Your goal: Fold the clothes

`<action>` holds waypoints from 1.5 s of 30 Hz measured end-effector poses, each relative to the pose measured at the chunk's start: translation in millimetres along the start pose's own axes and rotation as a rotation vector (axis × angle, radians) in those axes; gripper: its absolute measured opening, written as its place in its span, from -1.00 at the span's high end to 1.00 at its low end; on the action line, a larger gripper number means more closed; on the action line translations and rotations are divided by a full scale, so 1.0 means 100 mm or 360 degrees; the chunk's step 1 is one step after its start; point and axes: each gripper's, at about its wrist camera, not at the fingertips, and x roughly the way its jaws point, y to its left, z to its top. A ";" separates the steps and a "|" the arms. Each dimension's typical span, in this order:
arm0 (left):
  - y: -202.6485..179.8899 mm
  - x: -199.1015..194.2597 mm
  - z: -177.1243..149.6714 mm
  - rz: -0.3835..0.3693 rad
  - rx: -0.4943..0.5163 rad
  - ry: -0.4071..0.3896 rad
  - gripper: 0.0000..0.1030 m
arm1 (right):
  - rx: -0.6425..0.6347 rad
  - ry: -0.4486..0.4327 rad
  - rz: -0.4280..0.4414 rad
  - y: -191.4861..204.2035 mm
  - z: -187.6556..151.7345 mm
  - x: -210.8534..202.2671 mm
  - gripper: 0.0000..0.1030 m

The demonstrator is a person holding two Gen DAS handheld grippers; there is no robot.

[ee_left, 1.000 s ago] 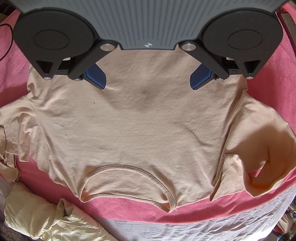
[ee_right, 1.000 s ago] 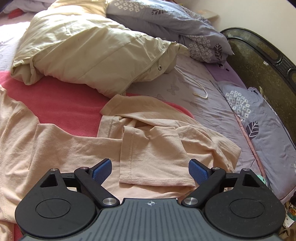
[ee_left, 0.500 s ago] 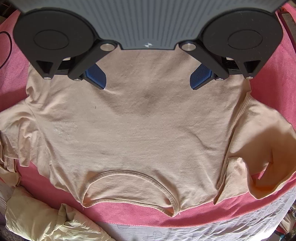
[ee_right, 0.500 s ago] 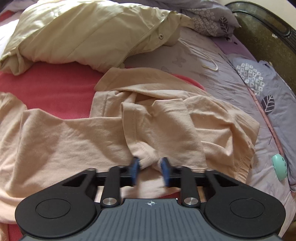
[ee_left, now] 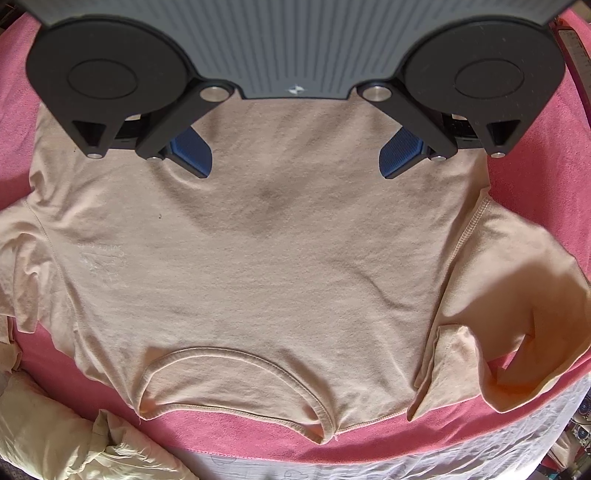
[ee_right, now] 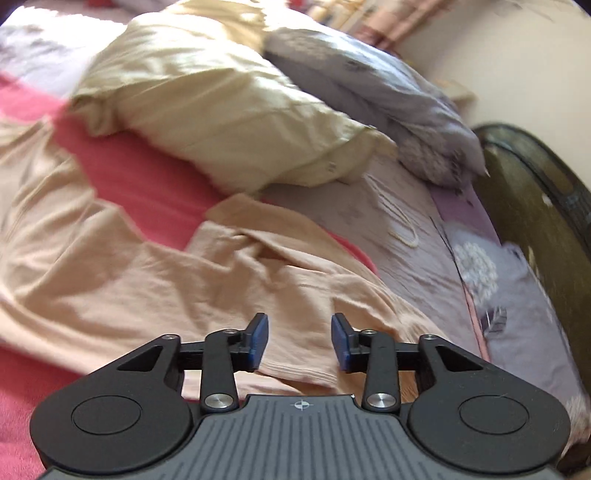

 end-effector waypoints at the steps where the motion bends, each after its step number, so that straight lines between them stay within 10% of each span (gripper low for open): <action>1: 0.01 0.00 0.00 0.0005 -0.0002 0.0002 -0.90 | -0.0079 0.0016 0.0034 0.16 0.04 0.05 0.07; 5: 0.03 -0.01 -0.02 0.0032 0.0008 0.0010 -0.90 | -0.0174 0.0128 -0.0030 0.45 0.04 0.37 -0.03; 8: 0.06 0.01 -0.03 0.0036 0.0008 0.0017 -0.90 | -0.0079 0.0196 -0.0202 0.30 0.03 0.46 0.81; 16: 0.07 0.11 -0.02 0.0041 0.0001 0.0051 -0.90 | 0.0298 0.0096 -0.0612 -0.55 -0.05 0.21 0.82; 20: 0.10 0.12 0.00 0.0046 -0.0005 0.0056 -0.90 | 0.0718 0.0448 -0.0658 -1.13 -0.38 0.56 0.80; 24: 0.23 0.06 -0.02 0.0094 -0.0026 0.0020 -0.91 | 0.1131 0.0817 -0.0618 -1.45 -0.80 0.81 0.43; 27: 0.42 0.01 -0.06 0.0131 -0.0083 -0.0006 -0.90 | 0.1223 0.0553 -0.0702 -1.33 -0.72 0.36 -0.48; 37: 1.38 -0.45 0.17 0.0256 -0.0278 -0.0449 -0.90 | 0.0530 -0.0132 0.0238 0.57 0.63 -0.67 -0.60; 42: 1.17 -0.42 0.49 0.0728 0.0382 -0.0879 -0.91 | 0.0398 -0.0109 0.0477 1.21 0.89 -0.77 -0.60; 45: 0.94 -0.23 0.53 0.0727 0.0851 -0.0913 -0.92 | 0.0385 -0.0088 0.0527 1.30 0.87 -0.79 -0.60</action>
